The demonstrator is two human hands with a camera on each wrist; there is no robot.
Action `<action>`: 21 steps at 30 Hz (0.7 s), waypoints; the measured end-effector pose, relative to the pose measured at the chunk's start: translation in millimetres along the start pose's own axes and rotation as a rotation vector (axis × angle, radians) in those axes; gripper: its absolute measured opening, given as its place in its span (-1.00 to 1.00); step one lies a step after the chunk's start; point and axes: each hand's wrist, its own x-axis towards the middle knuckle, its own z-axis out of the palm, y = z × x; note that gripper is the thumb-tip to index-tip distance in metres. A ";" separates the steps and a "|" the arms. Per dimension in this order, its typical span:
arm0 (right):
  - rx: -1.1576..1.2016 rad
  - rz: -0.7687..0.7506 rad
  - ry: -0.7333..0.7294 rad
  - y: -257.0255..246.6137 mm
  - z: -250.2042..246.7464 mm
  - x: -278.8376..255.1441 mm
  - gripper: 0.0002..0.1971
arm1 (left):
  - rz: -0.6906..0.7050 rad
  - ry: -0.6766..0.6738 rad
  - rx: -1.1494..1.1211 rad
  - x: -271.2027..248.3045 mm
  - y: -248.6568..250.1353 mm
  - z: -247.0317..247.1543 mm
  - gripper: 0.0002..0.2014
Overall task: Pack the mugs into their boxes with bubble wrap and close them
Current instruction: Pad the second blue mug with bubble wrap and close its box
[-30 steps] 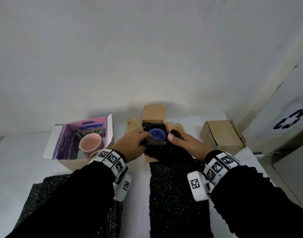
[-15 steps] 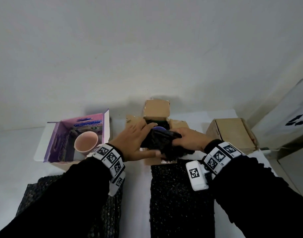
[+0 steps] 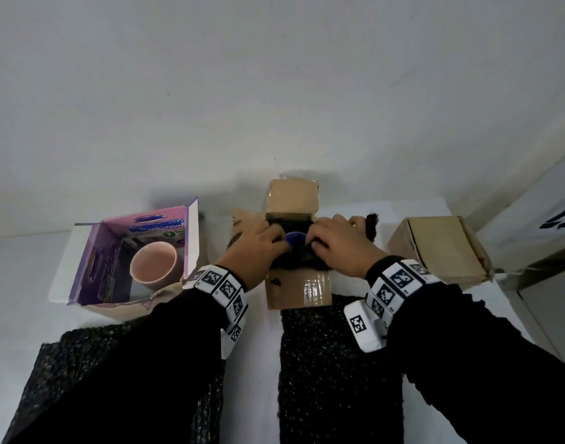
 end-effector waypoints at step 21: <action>-0.296 -0.028 -0.167 -18.4 15.0 17.0 -0.91 | -0.312 -0.223 0.086 22.5 20.5 -2.6 -0.79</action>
